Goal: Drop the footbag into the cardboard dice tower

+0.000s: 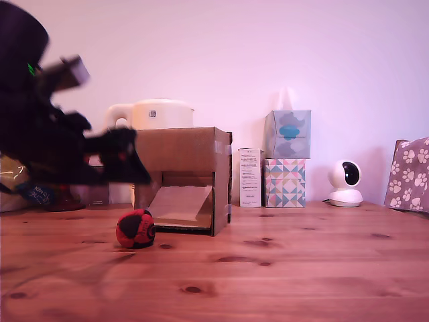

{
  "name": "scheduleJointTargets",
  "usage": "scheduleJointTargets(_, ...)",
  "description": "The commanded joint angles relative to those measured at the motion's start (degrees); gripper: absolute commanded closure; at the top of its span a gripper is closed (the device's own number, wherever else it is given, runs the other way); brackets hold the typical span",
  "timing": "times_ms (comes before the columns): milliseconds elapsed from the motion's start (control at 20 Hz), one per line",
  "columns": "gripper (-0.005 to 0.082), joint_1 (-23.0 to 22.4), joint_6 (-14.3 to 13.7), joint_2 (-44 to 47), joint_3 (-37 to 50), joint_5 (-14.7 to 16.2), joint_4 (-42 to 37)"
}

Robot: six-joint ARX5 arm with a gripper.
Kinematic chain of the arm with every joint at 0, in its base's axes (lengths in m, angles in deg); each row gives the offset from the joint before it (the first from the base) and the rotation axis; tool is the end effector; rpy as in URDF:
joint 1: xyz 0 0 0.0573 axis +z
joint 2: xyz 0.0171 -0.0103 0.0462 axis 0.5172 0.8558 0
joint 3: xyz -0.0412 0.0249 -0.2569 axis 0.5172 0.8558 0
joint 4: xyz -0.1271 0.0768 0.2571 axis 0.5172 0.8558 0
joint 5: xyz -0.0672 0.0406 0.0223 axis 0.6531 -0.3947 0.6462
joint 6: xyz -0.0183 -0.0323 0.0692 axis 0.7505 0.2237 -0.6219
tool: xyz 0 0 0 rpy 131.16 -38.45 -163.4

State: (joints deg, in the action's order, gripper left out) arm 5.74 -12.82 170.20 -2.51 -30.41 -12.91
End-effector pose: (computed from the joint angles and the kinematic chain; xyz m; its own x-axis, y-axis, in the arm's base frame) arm 0.3076 -0.1523 0.0907 0.7811 -0.4679 -0.4134 0.4884 0.8704 -0.0621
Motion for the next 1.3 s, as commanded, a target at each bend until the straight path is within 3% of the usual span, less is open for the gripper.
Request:
scheduleJointTargets(0, -0.0010, 0.4, -0.6, 4.1, -2.5, 0.1, 0.3)
scheduleJointTargets(150, -0.0010, 1.1, -0.6, 9.6, -7.9, 0.1, 4.0)
scheduleJointTargets(300, -0.0003, 2.5, -0.6, 13.0, -13.7, 0.1, 12.6)
scheduleJointTargets(400, 0.0080, 3.1, -0.6, 13.4, -15.6, 0.7, 16.6)
scheduleJointTargets(550, 0.0335, 3.3, -0.6, 13.4, -17.0, 2.5, 21.2)
scheduleJointTargets(750, 0.0363, 3.3, -0.6, 13.6, -17.0, 4.4, 22.9)
scheduleJointTargets(1000, 0.0636, 3.7, -0.6, 13.4, -17.0, 4.4, 24.8)
scheduleJointTargets(1250, 0.0645, 3.4, -0.6, 7.1, -17.0, 5.5, 28.5)
